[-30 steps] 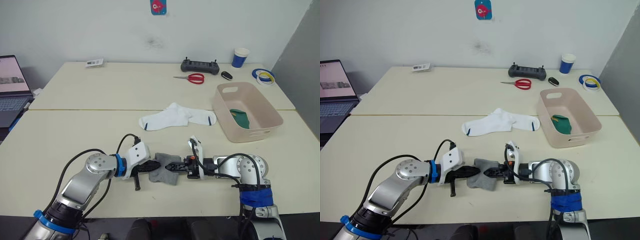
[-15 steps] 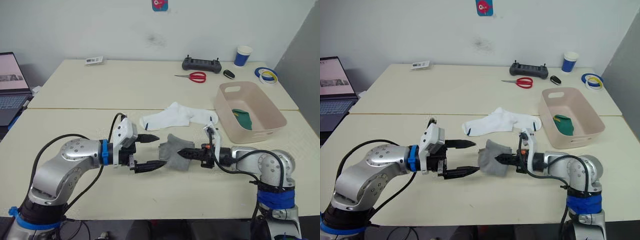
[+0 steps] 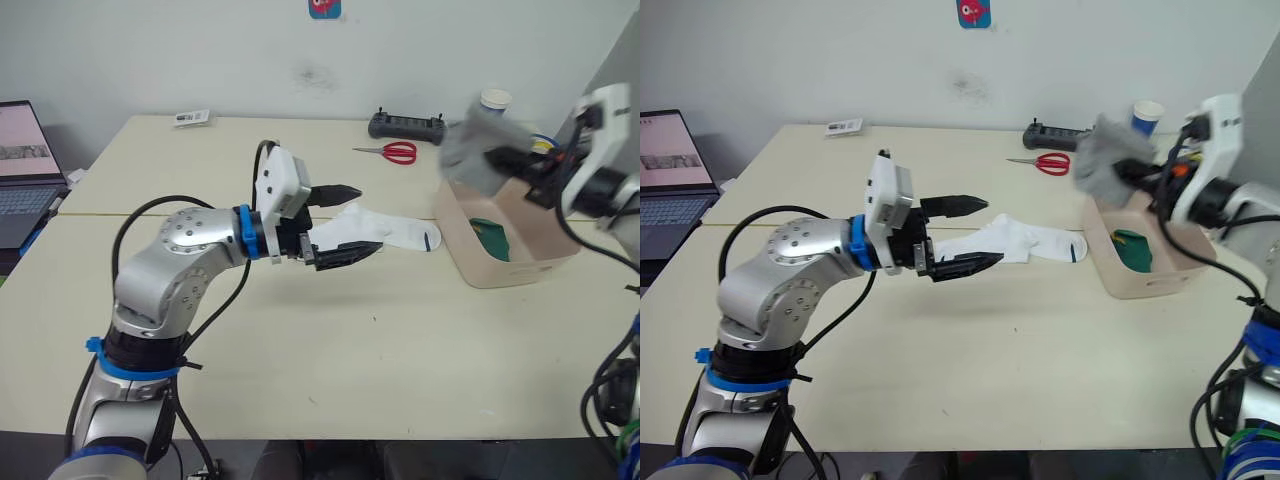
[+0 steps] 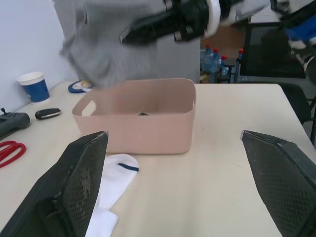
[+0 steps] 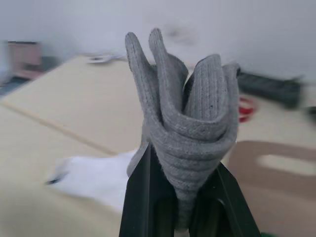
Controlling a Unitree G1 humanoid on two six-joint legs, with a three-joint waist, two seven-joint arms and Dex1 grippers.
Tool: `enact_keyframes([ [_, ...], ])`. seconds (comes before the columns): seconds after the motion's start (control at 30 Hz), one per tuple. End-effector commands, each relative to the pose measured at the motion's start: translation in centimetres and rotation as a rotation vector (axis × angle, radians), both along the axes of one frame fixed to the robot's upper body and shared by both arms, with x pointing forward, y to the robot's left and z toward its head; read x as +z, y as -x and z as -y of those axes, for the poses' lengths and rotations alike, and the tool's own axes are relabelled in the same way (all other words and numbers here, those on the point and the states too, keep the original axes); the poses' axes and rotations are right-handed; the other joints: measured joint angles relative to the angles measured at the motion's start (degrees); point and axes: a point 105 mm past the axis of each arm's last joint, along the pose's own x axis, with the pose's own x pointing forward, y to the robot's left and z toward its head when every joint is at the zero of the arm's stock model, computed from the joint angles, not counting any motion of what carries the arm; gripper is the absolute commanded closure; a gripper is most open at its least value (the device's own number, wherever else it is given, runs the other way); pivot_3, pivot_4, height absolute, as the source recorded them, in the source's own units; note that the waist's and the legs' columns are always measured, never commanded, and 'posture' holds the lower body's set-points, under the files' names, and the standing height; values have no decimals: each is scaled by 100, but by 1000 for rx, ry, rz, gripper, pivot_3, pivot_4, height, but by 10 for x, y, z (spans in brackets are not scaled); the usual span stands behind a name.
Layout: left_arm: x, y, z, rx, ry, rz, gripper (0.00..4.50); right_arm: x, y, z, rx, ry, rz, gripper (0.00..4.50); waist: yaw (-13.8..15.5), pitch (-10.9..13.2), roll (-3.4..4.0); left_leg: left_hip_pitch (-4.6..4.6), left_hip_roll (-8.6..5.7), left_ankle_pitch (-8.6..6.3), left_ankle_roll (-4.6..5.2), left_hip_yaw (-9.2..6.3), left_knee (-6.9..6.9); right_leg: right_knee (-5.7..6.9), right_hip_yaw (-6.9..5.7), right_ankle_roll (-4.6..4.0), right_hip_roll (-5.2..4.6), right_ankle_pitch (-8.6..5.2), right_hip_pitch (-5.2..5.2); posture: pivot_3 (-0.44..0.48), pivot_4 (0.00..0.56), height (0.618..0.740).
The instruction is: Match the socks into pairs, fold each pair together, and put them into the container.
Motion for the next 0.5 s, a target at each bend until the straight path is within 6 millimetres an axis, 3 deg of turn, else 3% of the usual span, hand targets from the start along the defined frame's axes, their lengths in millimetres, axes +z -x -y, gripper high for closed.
enact_keyframes([
  [0.03,28,-4,18,15,68,86,23,-16,-14,20,-59,492,94,4500,21,0,-1,-2,0,-2,3,2,1,-2,0,1,0,-1,-1,0,150,740],
  [0.13,34,-5,29,9,87,84,23,-39,-25,35,-66,767,98,4500,-7,0,0,-3,0,-3,4,10,4,-3,7,6,-2,-3,-2,0,150,740],
  [0.3,28,2,42,-35,49,83,23,-81,-36,44,17,1011,37,4500,-26,4,10,4,2,2,-5,14,2,4,11,-10,-4,5,-2,0,150,740],
  [0.47,23,5,42,-47,13,77,23,-100,-30,32,213,1093,-40,4500,-21,5,12,5,0,3,-6,14,8,10,11,-14,-6,7,0,0,150,740],
  [0.5,22,4,41,-43,6,79,7,-102,-28,30,249,1098,-57,4165,-17,5,12,5,-1,4,-7,13,9,10,9,-14,-8,8,2,0,150,740],
])
